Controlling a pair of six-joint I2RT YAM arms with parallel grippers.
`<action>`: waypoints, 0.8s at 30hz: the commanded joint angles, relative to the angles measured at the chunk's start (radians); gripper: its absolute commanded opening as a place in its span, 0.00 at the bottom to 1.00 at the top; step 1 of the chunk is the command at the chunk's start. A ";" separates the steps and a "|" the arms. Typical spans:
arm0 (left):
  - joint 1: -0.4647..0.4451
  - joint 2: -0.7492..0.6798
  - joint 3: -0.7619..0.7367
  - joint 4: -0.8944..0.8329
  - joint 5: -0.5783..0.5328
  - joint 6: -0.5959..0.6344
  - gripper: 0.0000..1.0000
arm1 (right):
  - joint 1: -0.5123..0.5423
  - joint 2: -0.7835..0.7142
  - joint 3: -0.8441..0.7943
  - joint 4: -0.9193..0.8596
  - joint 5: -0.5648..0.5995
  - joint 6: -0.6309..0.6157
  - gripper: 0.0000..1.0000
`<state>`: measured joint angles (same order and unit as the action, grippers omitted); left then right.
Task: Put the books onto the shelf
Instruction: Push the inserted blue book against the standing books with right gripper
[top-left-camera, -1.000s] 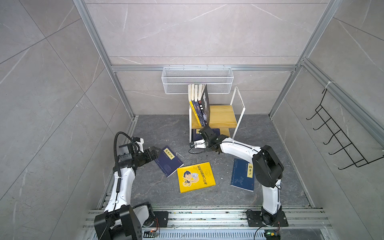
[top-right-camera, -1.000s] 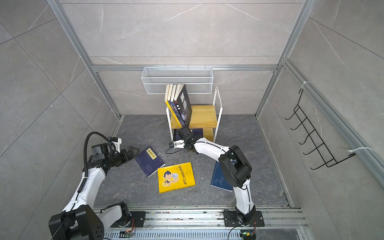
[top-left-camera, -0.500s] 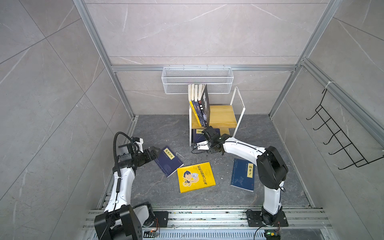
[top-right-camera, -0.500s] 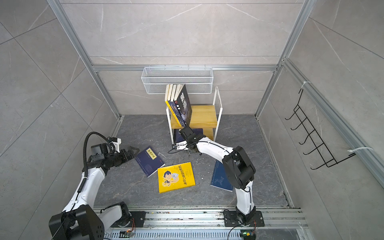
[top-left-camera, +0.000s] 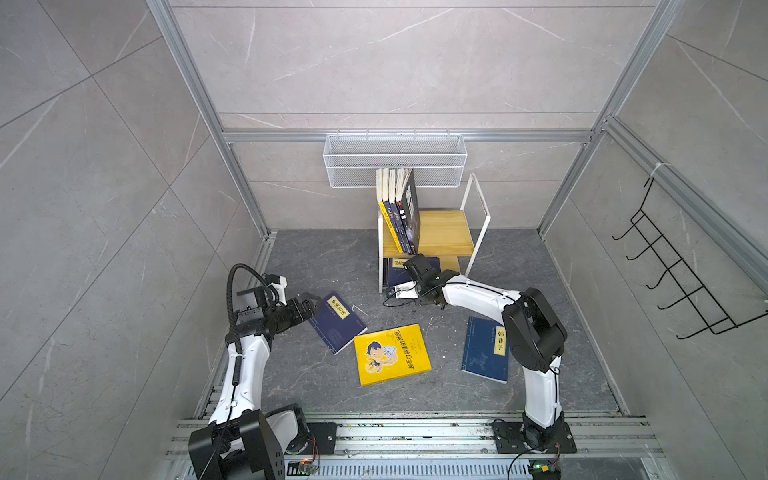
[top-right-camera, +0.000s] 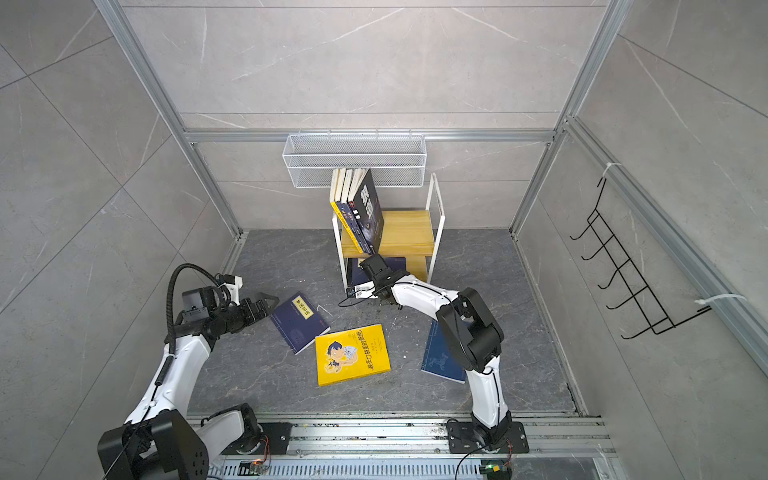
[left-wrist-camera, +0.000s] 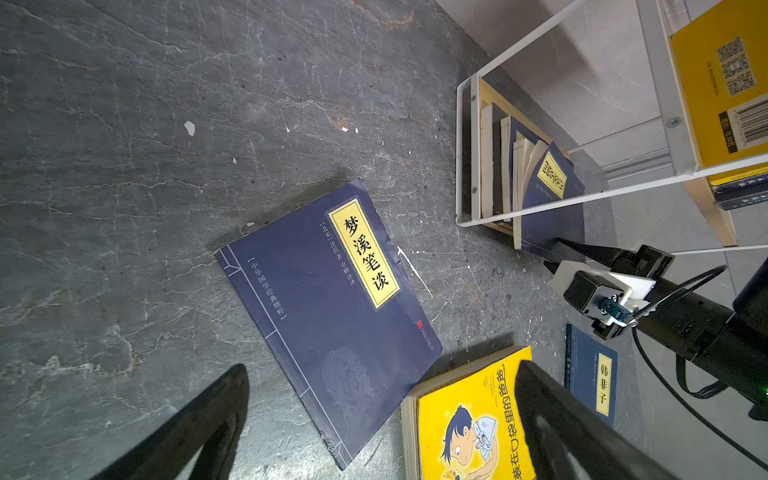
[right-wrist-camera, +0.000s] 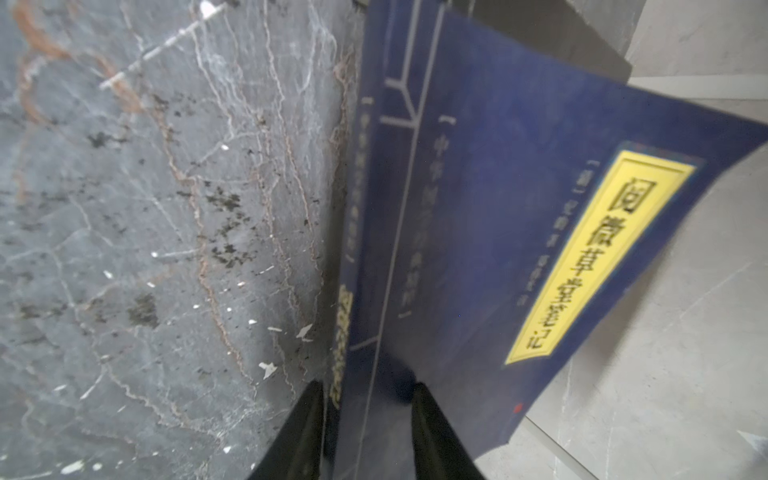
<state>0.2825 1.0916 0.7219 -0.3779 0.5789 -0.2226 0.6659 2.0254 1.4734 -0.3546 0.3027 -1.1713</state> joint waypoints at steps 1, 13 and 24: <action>0.006 -0.009 0.035 0.006 0.019 0.015 1.00 | -0.005 0.028 0.005 0.011 -0.013 -0.015 0.32; 0.007 0.004 0.042 0.000 0.018 0.013 1.00 | -0.004 0.030 0.044 -0.015 -0.024 -0.010 0.01; 0.008 -0.006 0.030 0.009 0.023 0.015 1.00 | -0.008 0.084 0.107 -0.010 0.046 0.053 0.03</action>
<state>0.2825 1.0927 0.7219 -0.3775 0.5789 -0.2230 0.6651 2.0666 1.5482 -0.3248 0.3351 -1.1637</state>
